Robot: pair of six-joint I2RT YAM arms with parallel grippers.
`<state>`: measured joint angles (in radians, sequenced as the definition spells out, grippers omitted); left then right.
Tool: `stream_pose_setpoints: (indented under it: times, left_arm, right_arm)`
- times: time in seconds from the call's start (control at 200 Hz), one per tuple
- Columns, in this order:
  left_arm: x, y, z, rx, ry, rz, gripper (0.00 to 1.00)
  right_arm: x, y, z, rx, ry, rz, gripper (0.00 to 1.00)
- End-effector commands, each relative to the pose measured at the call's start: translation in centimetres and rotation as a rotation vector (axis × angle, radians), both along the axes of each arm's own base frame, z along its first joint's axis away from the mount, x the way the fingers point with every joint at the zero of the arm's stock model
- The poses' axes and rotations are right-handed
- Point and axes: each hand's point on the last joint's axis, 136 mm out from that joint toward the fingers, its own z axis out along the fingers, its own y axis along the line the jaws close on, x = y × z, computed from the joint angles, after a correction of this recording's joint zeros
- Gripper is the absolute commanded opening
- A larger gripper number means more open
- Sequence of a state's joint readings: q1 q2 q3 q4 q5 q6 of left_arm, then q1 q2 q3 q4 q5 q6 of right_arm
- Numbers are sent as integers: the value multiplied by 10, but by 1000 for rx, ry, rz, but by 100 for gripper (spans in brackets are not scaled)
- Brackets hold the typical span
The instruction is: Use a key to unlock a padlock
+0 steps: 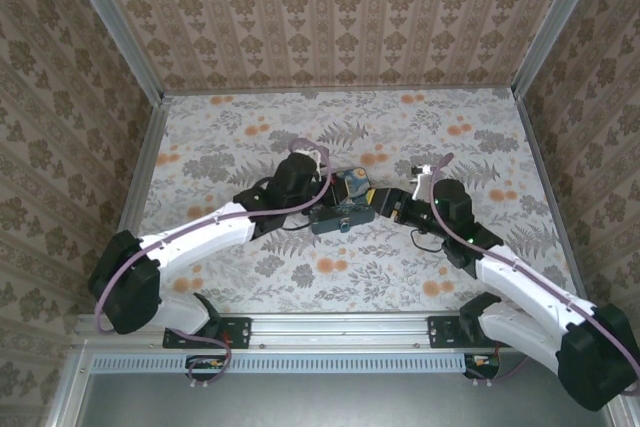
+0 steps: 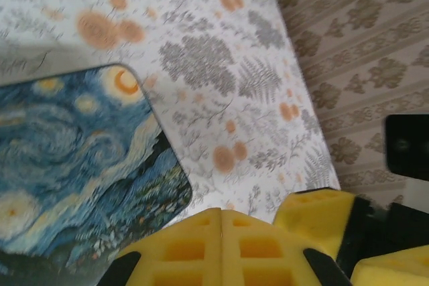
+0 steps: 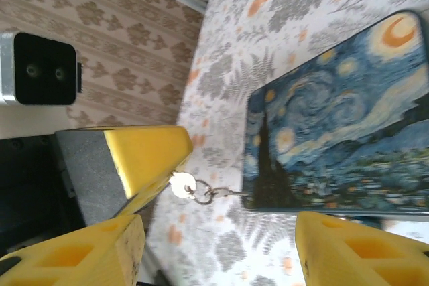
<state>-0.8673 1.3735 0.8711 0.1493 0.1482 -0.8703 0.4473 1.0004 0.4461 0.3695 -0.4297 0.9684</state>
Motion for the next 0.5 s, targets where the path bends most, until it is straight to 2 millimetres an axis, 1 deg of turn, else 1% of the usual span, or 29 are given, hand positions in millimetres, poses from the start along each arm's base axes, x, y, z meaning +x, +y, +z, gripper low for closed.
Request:
stream_pose_setpoints:
  times: [0.0, 0.08, 0.23, 0.335, 0.495]
  left_arm:
    - [4, -5, 45, -153, -194, -48, 0]
    - [4, -3, 53, -220, -224, -45, 0]
    - [2, 2, 63, -344, -264, -25, 0]
    - [2, 2, 68, -421, -274, -20, 0]
    - [3, -3, 72, -503, -264, -35, 0]
  right_arm:
    - [2, 11, 43, 207, -54, 42, 62]
    - [5, 13, 50, 246, -73, 43, 60]
    - [10, 14, 56, 279, -96, 36, 53]
    - [14, 15, 59, 291, -104, 32, 52]
    - [22, 18, 61, 297, -112, 28, 53]
